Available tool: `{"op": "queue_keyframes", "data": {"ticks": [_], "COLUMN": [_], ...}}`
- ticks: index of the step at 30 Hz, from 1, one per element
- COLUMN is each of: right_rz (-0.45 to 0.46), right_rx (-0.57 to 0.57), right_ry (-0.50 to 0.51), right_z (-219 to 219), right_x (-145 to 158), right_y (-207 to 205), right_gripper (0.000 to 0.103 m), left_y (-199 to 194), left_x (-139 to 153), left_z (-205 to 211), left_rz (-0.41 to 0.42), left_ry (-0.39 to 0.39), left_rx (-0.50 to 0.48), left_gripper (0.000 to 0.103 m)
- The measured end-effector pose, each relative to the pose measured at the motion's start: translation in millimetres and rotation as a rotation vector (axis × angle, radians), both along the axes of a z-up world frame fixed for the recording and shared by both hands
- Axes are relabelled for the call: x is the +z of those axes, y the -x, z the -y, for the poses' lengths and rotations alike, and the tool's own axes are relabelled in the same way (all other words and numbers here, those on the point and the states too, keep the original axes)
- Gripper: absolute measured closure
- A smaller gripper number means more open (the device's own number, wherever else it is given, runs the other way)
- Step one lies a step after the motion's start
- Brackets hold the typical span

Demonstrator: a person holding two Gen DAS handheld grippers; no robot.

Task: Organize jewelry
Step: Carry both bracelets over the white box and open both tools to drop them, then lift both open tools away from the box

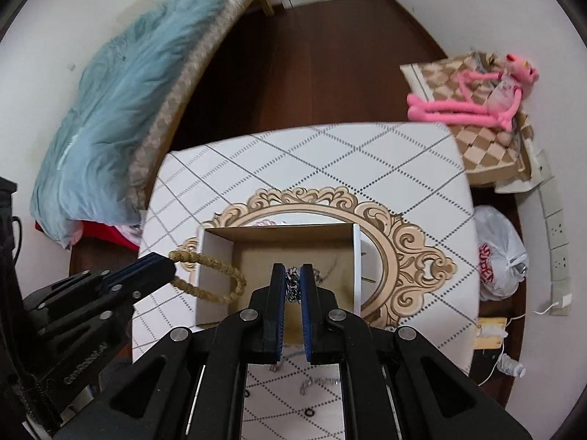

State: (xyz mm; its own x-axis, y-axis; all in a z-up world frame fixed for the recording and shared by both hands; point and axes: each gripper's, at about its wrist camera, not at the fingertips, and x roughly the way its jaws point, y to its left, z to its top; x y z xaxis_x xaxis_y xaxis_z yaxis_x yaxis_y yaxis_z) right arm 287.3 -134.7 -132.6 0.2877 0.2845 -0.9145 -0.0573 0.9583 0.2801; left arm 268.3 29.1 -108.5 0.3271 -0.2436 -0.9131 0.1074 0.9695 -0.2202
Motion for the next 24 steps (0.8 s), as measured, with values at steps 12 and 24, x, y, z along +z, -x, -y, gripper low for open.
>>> {"op": "queue_keyframes", "data": {"ticks": [12, 24], "right_rz": [-0.090, -0.055], "right_rx": [0.015, 0.019], "right_ry": [0.026, 0.245], "right_z": [1, -9], "right_x": [-37, -55], "right_y": [-20, 15], "right_gripper": [0.052, 0.004], "left_y": [-16, 13], "left_x": [-22, -33], "left_z": [-13, -28], "left_rz": [0.016, 0.046], "left_ry": [-0.175, -0.245], "left_rx": [0.069, 0.134], "left_gripper": [0.039, 0.001]}}
